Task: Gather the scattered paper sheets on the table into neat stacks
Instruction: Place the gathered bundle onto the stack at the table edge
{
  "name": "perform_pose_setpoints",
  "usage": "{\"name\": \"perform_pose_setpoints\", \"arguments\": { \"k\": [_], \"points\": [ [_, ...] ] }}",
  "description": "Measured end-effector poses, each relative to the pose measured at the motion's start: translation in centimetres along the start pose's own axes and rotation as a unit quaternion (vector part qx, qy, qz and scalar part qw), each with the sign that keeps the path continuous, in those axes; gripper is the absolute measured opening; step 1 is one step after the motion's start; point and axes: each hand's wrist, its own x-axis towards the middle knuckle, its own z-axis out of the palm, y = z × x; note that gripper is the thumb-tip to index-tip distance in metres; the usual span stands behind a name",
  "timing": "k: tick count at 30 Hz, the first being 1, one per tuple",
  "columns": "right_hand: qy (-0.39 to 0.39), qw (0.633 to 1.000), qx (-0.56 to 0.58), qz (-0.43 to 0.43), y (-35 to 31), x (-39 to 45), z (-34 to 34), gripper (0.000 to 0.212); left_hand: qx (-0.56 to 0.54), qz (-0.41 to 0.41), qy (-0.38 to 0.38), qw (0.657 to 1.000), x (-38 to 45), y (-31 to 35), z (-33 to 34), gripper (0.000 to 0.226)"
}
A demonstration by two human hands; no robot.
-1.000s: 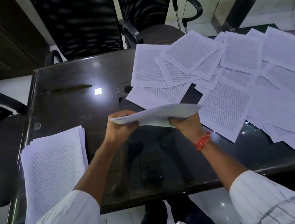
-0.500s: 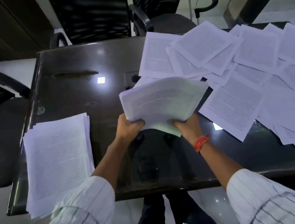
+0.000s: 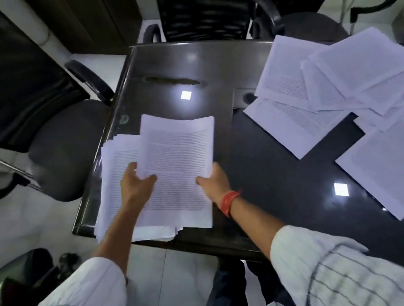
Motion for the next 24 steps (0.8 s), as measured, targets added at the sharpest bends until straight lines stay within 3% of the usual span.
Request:
{"name": "perform_pose_setpoints", "arguments": {
  "k": [3, 6, 9, 12, 14, 16, 20, 24],
  "points": [
    [-0.077, 0.996, -0.052, -0.006, -1.3, -0.1, 4.4, 0.037, 0.034, -0.033, 0.054, 0.997, 0.8, -2.7, -3.7, 0.045],
    [-0.115, 0.985, -0.125, 0.003, -1.6, 0.6, 6.6, 0.04, 0.069, -0.067, 0.046, 0.994, 1.6, -4.6, -5.1, 0.048],
    [-0.151, 0.968, -0.198, 0.009, -1.3, 1.1, 6.5, 0.042, 0.136, -0.099, 0.013, 0.986, 2.5, -5.3, -4.7, 0.058],
    [-0.153, 0.96, -0.235, 0.002, -1.2, 1.4, 4.0, 0.044, 0.245, -0.126, 0.043, 0.96, 2.9, -4.2, -3.1, 0.073],
    [-0.121, 0.96, -0.251, -0.002, -1.3, 2.4, 1.0, 0.048, 0.253, -0.078, 0.069, 0.962, 3.2, -2.2, -1.1, 0.079],
    [-0.058, 0.965, -0.257, -0.001, -1.5, 3.4, -3.6, 0.05, 0.2, 0.006, 0.043, 0.979, 3.4, 1.1, 1.6, 0.079],
    [0.082, 0.957, -0.277, 0.022, -1.0, 4.6, -13.8, 0.052, 0.051, 0.097, -0.128, 0.986, 3.3, 8.3, 8.5, 0.059],
    [0.195, 0.948, -0.237, 0.086, 1.6, 4.1, -24.6, 0.056, 0.063, 0.142, -0.268, 0.951, 0.9, 14.7, 16.2, 0.051]
  ]
}}
